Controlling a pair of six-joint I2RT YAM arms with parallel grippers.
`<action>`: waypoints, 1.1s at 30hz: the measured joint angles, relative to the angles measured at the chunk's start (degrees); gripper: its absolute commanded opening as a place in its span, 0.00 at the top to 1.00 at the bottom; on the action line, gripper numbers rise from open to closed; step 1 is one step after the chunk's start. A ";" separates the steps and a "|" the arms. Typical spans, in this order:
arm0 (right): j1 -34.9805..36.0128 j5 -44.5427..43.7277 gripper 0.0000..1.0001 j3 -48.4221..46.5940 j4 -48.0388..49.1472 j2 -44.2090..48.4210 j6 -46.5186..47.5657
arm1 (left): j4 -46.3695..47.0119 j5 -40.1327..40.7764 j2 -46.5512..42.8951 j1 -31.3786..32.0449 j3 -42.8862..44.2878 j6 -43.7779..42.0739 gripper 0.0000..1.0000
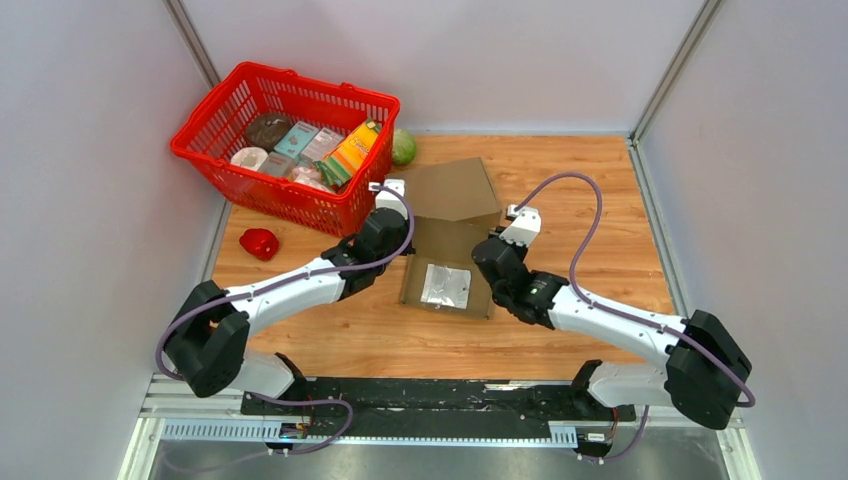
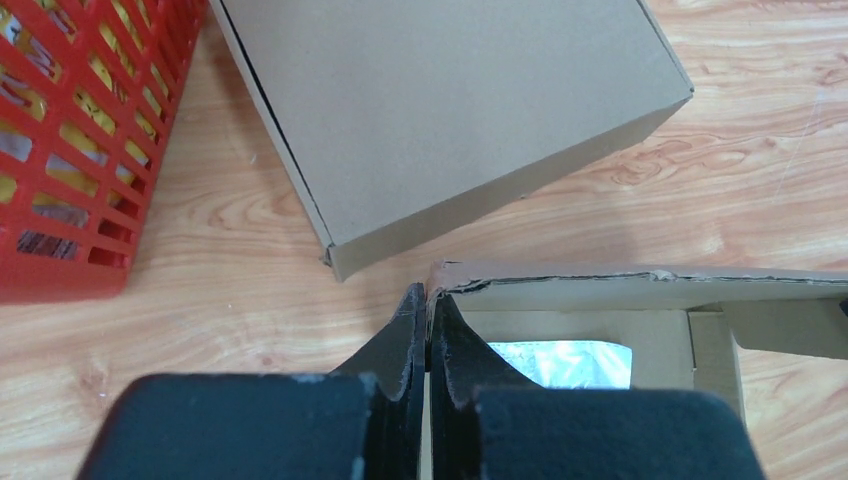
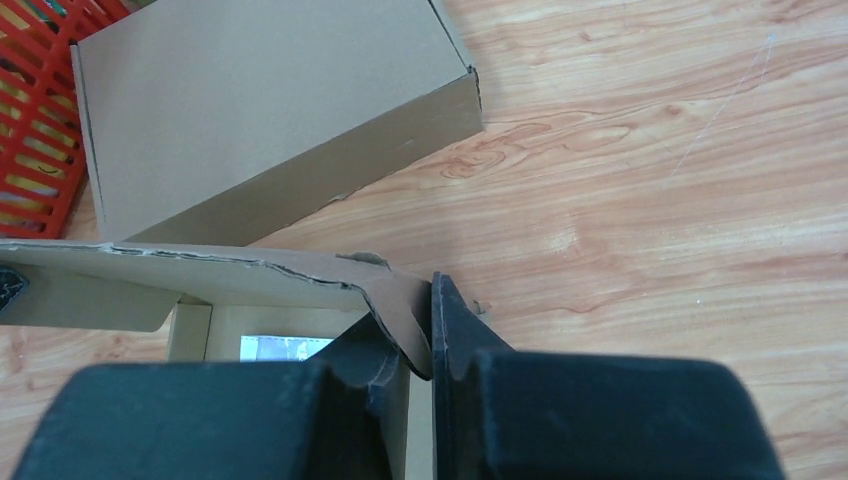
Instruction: Fold the paper box
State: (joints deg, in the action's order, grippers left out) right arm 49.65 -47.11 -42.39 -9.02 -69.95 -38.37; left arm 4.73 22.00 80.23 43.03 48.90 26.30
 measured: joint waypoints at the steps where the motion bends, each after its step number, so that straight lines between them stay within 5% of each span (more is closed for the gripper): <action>1: 0.70 -1.33 0.89 0.61 0.70 -0.28 -0.55 | 0.68 0.44 -0.09 0.28 -0.70 0.33 1.00; 5: 2.93 -4.02 0.83 4.09 3.98 -0.46 -2.25 | 2.45 1.49 -1.05 1.25 -3.32 1.07 1.00; 12: 3.80 -4.37 0.23 5.22 -2.89 3.19 -5.11 | 4.02 5.70 -3.52 2.67 -6.75 1.22 1.00; 18: 2.75 10.10 0.00 -2.14 -21.86 11.54 -0.24 | 3.89 6.21 -3.93 2.69 -7.04 -1.20 1.00; 22: -1.05 20.98 0.00 -13.31 -36.00 16.17 1.18 | 3.74 5.88 -4.42 2.69 -7.28 -3.63 1.00; 26: -23.85 42.36 0.00 -26.86 -40.11 13.44 4.00 | 3.63 4.37 -4.74 2.71 -7.28 -6.54 1.00; 29: -32.06 53.94 0.00 -37.59 -42.77 2.25 8.70 | 3.43 2.40 -5.11 2.73 -7.45 -8.79 1.00; 33: -34.25 64.04 0.00 -52.06 -43.87 -17.51 14.86 | 1.77 -0.85 -7.19 2.75 -7.87 -11.50 1.00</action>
State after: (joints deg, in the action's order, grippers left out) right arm 15.40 16.93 -94.45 -52.88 -87.46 -23.51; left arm 6.50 21.15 73.03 45.78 41.04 14.81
